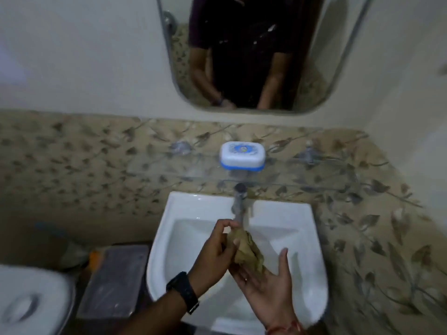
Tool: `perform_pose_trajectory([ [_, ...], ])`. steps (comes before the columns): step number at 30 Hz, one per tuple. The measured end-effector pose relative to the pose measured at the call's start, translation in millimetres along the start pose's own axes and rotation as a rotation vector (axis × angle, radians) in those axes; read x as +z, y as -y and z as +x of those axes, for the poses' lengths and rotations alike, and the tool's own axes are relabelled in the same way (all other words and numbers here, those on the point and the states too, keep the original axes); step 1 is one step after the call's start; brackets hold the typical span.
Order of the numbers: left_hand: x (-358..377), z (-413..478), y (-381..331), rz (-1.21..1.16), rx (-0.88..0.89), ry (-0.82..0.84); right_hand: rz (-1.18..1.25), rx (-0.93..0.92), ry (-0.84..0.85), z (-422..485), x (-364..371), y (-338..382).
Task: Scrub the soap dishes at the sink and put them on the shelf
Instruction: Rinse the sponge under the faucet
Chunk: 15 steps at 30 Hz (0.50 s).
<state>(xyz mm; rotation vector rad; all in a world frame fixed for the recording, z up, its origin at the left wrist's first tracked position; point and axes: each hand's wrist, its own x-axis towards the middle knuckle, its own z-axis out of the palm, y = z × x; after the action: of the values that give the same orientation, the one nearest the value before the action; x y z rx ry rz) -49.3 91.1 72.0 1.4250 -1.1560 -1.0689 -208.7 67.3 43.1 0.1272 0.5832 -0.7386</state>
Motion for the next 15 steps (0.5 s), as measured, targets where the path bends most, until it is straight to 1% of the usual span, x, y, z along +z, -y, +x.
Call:
perform_pose_trajectory([
  [2,-44.3,-38.6,9.5,0.071,0.021,-0.07,-0.196,0.094,0.139,12.1,14.4,-29.4],
  [3,-67.1,-57.5,15.4,0.094,0.007,-0.122,-0.326,0.111,0.166,20.2,21.7,-48.9],
  [6,-135.9,-114.2,40.6,0.226,-0.049,-0.271,-0.73,0.101,0.214,49.3,43.0,-126.6],
  [8,-180.4,-147.0,61.3,0.316,-0.105,-0.369,-1.024,0.041,0.247,65.7,57.2,-184.8],
  [10,-222.6,-170.2,82.7,0.376,-0.159,-0.424,-1.358,-0.104,0.225,87.7,63.9,-236.4],
  [12,-264.7,-180.4,106.0,0.46,-0.188,-0.429,-1.64,-0.196,0.192,116.2,66.5,-280.4],
  [13,-285.1,-180.7,117.9,0.483,-0.205,-0.411,-1.73,-0.205,0.157,133.5,67.4,-299.0],
  [15,-324.3,-175.4,147.3,0.441,-0.279,-0.36,-1.861,-0.197,0.077,172.4,65.6,-329.2],
])
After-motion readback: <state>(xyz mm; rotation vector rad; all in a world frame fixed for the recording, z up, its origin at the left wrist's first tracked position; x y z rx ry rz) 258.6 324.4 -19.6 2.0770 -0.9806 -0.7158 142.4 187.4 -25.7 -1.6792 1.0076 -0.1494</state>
